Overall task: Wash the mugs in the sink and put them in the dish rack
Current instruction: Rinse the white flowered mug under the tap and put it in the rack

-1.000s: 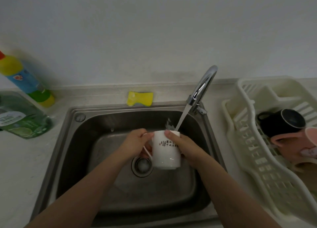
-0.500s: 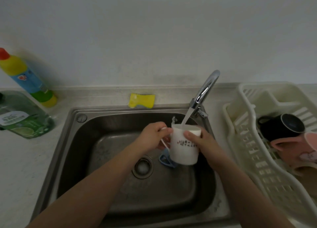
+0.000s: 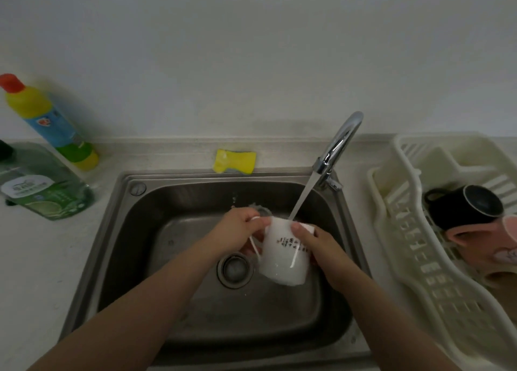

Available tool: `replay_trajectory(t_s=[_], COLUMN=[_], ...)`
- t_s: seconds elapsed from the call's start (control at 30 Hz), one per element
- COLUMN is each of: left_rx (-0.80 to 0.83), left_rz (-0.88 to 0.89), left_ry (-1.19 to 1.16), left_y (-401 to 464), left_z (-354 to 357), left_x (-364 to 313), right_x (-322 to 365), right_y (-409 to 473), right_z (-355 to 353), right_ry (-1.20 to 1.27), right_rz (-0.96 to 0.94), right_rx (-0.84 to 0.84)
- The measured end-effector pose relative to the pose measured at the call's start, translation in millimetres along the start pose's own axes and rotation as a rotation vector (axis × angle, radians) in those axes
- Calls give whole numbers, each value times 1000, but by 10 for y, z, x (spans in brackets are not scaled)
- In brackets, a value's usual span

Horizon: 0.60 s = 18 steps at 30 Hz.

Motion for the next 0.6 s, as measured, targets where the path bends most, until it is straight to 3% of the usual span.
replay_trajectory(t_s=[0.17,0.37,0.47,0.6], left_rx=[-105,16,-59,-27], left_rz=[-93,-124,-144,-137], left_ry=[-71,-90,-233,-232], left_y=[161,273,258,161], left_z=[18,400,266,149], left_x=[43,-18,81,154], right_x=[90,-41,106,48], right_y=[163,51,144,-11], right_z=[-53,-398,-314,-246], right_ry=[-2,96,-38,-180], right_rz=[135,181,159,56], right_rx=[-52,-175,-167,-163])
Point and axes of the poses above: each hand's wrist, its own y-axis towards the middle knuckle, its own z-axis out of the palm, x = y × z, the point moved 9 cm from there along y, towards the middle knuckle, and after that the axes turned 7 degrees about -y, right-handed, at the moved point
